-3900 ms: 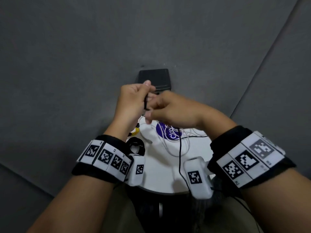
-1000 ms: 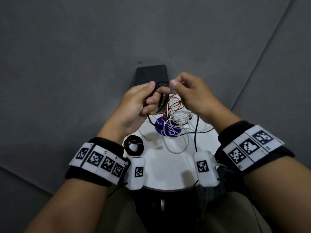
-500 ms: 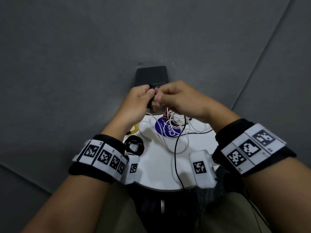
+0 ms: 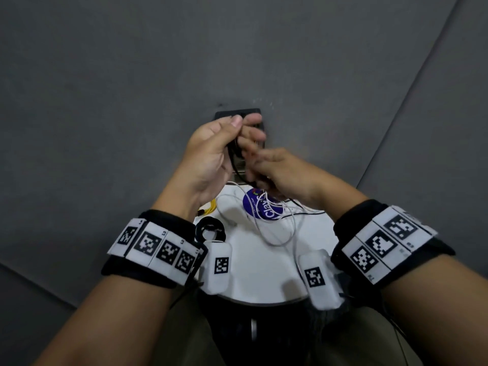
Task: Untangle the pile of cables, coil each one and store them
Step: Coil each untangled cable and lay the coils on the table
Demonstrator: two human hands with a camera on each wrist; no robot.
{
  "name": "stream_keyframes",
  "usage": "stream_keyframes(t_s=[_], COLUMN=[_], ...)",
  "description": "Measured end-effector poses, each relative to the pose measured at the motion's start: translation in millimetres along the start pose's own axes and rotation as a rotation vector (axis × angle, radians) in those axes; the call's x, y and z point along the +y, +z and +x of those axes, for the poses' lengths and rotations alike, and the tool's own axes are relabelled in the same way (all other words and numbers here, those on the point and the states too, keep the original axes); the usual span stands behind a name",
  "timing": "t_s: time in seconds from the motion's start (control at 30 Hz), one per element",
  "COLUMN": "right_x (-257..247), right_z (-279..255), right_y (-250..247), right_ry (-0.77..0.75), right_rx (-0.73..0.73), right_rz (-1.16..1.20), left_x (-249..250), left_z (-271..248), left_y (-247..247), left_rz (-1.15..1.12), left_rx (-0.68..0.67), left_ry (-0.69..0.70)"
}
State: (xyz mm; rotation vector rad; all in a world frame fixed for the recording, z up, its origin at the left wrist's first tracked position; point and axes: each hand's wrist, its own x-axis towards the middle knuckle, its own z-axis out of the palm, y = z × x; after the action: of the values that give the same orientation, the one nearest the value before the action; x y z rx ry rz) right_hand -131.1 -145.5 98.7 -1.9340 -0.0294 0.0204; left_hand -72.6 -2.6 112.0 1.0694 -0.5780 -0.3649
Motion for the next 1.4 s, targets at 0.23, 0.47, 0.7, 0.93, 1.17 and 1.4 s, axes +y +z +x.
stream_keyframes(t_s=[0.23,0.47,0.7,0.93,1.17,1.4], right_x=[-29.7,-16.8,13.1,8.9,-40.0,-23.4], right_z=[-8.6,3.8,-2.1,-11.6,-4.9,1.1], right_y=[-10.4,-35.5,-19.4,-7.0,-18.6,-19.1], right_ry=[-0.097,-0.294,-0.144,-0.105,-0.314,-0.381], right_rx=[-0.117,0.249,0.105,-0.146,-0.065,0.234], right_rz=[-0.075,-0.052,0.019,-0.34,-0.473,-0.179], left_x=[-13.5,-1.6,3.4,-1.0,-5.5,-3.5], left_z=[6.7,-2.6,2.7,11.2,4.1,-6.3], left_y=[-14.6,-14.9,-5.4,-11.3,-16.1,-0.1], left_rz=[0.55,0.406,0.071,0.183,0.573,0.179], left_rx=[0.014,-0.196,-0.07,0.097,-0.049,-0.05], left_ry=[0.021,-0.089,0.027,0.107,-0.043,-0.214])
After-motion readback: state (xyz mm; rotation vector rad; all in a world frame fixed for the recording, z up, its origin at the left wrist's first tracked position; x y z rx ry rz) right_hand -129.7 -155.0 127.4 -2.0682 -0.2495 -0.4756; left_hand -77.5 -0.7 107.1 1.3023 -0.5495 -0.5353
